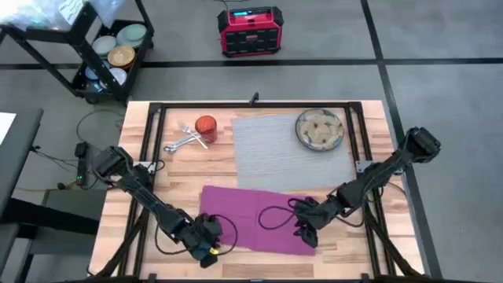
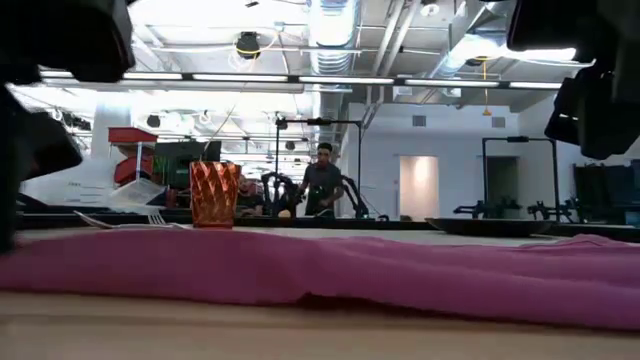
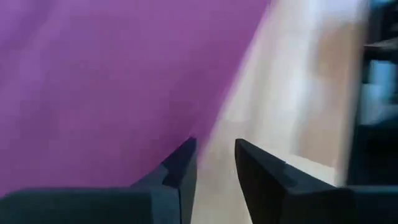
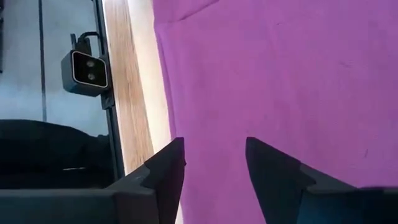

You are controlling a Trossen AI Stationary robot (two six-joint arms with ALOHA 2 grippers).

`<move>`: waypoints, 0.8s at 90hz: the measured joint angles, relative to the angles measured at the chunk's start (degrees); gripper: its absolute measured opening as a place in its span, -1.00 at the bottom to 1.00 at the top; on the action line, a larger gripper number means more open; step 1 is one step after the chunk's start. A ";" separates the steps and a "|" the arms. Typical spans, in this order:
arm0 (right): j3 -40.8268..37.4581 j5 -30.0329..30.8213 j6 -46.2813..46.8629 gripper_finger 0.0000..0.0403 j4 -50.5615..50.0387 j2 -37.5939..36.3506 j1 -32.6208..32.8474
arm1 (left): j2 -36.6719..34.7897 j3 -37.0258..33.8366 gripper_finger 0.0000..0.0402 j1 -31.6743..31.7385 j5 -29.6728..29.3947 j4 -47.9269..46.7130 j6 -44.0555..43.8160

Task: Set table place
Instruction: Fold the purple napkin

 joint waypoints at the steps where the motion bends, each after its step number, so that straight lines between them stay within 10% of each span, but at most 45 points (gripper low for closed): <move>1: 0.00 0.00 0.00 -0.24 0.00 0.00 0.00 | 0.01 0.07 -0.54 0.01 -0.04 -0.37 -0.02; 72: 0.00 0.00 0.63 -0.25 -2.43 0.00 0.85 | -4.93 7.16 -0.54 -7.75 1.20 -25.62 -4.99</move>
